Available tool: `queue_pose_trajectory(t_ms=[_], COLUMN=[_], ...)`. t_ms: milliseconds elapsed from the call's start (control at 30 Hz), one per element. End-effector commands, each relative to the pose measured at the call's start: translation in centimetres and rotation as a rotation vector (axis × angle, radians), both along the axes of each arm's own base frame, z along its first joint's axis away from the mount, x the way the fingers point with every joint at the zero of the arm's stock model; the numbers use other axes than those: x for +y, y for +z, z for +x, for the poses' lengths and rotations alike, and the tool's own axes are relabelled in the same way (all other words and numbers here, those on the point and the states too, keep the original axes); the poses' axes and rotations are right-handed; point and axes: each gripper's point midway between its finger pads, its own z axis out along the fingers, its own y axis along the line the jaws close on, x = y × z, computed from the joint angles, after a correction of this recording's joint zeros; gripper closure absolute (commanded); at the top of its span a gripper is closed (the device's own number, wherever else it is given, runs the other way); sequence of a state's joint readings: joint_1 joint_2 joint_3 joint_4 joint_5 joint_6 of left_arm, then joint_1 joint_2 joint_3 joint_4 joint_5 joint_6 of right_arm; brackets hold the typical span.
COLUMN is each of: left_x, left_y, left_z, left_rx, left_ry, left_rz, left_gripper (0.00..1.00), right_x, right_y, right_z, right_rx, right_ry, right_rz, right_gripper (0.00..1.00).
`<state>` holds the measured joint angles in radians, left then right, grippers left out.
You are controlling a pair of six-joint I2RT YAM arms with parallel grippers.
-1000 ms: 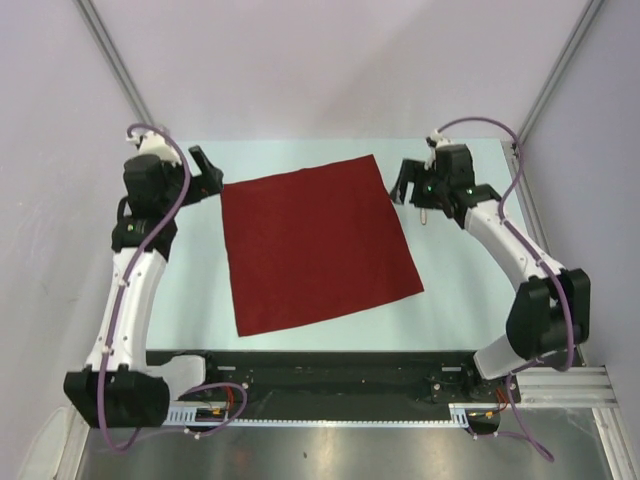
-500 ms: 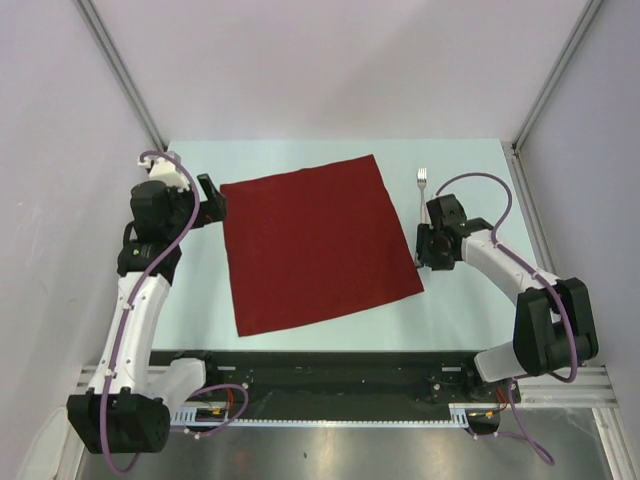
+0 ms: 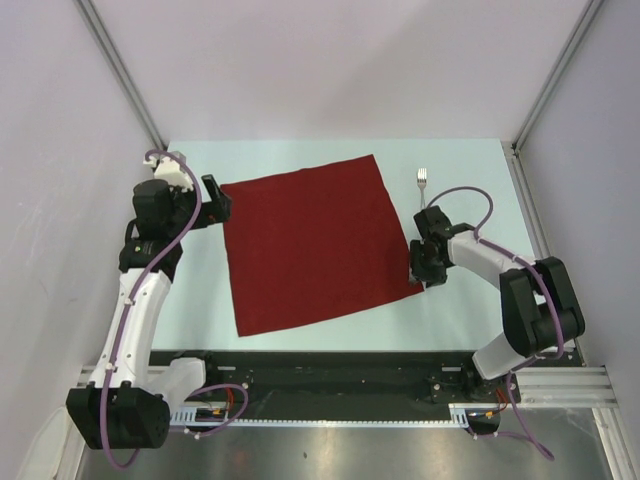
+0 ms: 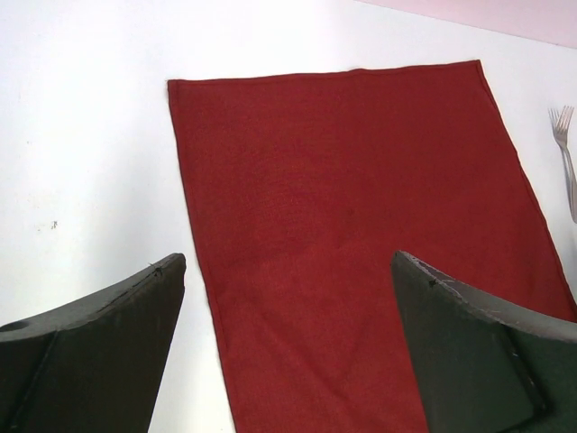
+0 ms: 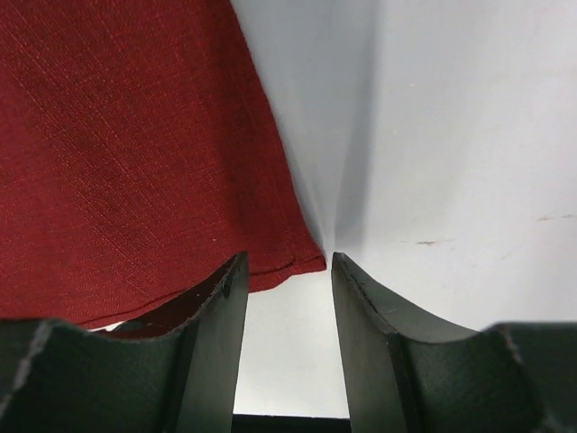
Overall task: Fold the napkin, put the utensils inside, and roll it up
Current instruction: Fold the napkin
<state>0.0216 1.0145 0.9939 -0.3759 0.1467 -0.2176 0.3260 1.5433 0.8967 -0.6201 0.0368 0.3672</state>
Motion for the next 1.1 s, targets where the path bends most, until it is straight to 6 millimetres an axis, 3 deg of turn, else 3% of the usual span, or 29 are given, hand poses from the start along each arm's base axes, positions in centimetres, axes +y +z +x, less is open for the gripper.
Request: queue_pose_trajectory(t_ms=[0,367,767,967,1067], left_x=[-0.4,-0.5,-0.3,-0.3,-0.3], left_y=[0.8,0.7,0.4,0.3,0.3], left_z=[0.3,0.3,0.5,0.5,0.5], left_rx=[-0.03,-0.025,-0.016,-0.013,-0.013], left_ry=[-0.023,-0.025,-0.016,-0.018,-0.018], left_rz=[-0.009,-0.012,-0.006,-0.007,-0.007], left_gripper=[0.0,0.0,0.0,0.0,0.0], right_x=[0.7,-0.7,-0.5,-0.4,-0.6], right_y=[-0.3,-0.4,-1.7,-2.3,-2.4], right_z=[0.1,-1.9,-1.5,-1.5,-1.6], right_rx=[0.001,0.023,0.036,0.048,0.051], right_ry=[-0.006,-0.032,-0.028,-0.023,-0.026], right_rz=[0.001,-0.058,-0.037,-0.035,-0.041], right_gripper=[0.53,0.53,0.57,0.63,0.71])
